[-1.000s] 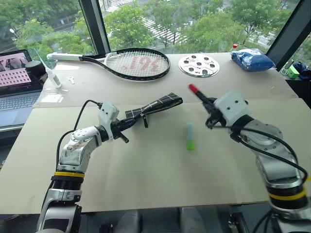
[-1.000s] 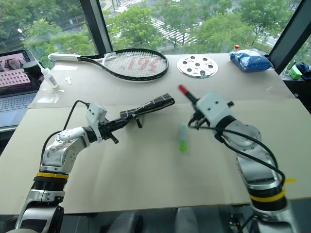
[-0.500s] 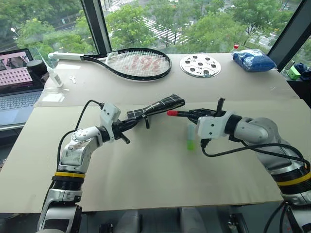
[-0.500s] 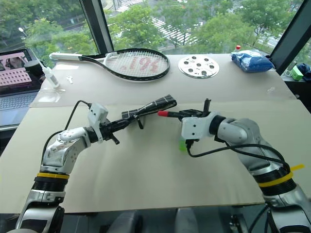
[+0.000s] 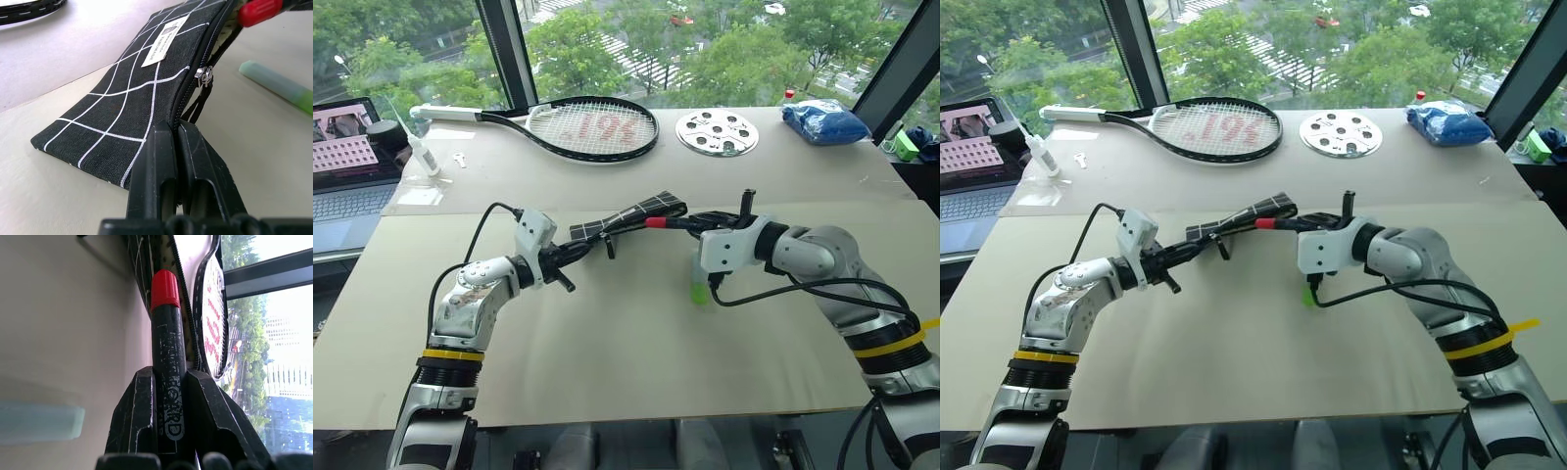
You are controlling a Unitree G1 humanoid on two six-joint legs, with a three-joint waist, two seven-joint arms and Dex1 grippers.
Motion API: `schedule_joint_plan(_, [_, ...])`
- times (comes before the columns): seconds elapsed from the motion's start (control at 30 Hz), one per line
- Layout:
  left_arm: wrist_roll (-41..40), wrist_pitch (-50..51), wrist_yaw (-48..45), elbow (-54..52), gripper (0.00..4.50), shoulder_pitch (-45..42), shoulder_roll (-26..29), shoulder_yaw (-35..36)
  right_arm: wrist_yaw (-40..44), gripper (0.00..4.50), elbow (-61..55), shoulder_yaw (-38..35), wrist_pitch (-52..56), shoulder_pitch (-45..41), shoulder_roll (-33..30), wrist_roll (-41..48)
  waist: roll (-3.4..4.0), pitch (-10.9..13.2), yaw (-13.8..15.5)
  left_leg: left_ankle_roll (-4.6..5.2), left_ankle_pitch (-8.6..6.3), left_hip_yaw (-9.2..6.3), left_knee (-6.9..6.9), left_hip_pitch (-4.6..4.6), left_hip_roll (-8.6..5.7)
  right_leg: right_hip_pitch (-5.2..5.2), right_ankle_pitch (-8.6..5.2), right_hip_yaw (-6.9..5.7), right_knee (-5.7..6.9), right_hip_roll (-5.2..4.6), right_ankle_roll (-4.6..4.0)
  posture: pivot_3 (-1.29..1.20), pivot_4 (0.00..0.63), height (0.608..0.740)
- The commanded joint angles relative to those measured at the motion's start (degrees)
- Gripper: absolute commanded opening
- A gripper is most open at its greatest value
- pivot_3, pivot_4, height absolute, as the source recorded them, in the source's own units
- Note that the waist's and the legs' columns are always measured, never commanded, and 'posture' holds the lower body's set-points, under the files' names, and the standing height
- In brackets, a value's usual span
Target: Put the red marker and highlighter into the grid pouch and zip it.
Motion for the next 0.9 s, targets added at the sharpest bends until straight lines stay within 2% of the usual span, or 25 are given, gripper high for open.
schedule_joint_plan(0.03, [-0.2, -0.4, -0.5, -2.2, 0.00, 0.1, 0.4, -0.3, -0.8, 0.53, -0.2, 0.7, -1.0, -2.2, 0.9, -2.4, 0.00, 0.0, -0.1, 0.00, 0.00, 0.00, 0.00, 0.00, 0.00, 0.00, 0.00, 0.00, 0.00, 0.00, 0.00, 0.00, 0.150, 0.740])
schedule_joint_plan(0.4, [0.6, -1.1, -1.7, -1.3, 0.00, -0.3, 0.9, -1.6, -1.3, 0.53, 3.1, 5.8, -3.2, -6.3, 6.3, -7.9, 0.00, 0.0, -0.2, -0.03, 0.02, 0.00, 0.00, -0.02, 0.00, -0.05, 0.00, 0.01, 0.02, 0.01, 0.00, 0.00, 0.150, 0.740])
schedule_joint_plan(0.47, [0.5, -1.0, -1.8, -1.3, 0.00, -0.6, 0.8, -1.7, -2.3, 0.53, 4.5, 8.3, -5.0, -7.5, 8.9, -9.4, 0.00, 0.0, -0.2, -0.03, 0.02, 0.00, 0.00, -0.02, 0.00, -0.05, 0.00, 0.01, 0.01, 0.00, 0.00, 0.00, 0.150, 0.740])
schedule_joint_plan(0.63, [-0.1, -0.8, -2.7, -1.1, 0.00, -1.4, 0.7, -1.8, -6.1, 0.53, 11.4, 12.5, -11.7, -10.8, 12.5, -13.0, 0.00, 0.0, -0.4, -0.06, 0.04, 0.00, 0.00, -0.03, 0.00, -0.10, 0.01, 0.01, 0.05, 0.01, -0.01, 0.00, 0.150, 0.740])
schedule_joint_plan(0.83, [-1.5, -0.6, -3.6, -1.7, 0.00, -1.5, 0.4, -0.9, -10.6, 0.53, 20.7, 14.8, -18.9, -14.5, 13.6, -15.8, 0.00, 0.0, -0.4, -0.08, 0.04, 0.00, 0.00, -0.04, 0.00, -0.11, 0.01, 0.01, 0.03, 0.01, -0.01, 0.00, 0.150, 0.740])
schedule_joint_plan(0.9, [-1.8, -0.4, -3.7, -2.3, 0.00, -1.0, 0.4, -0.8, -11.0, 1.54, 23.8, 14.5, -20.2, -15.8, 13.7, -15.3, 0.00, 0.0, -0.6, -0.08, 0.04, 0.00, -0.01, -0.04, 0.00, -0.12, 0.01, 0.01, 0.03, 0.01, -0.01, 0.00, 0.150, 0.740])
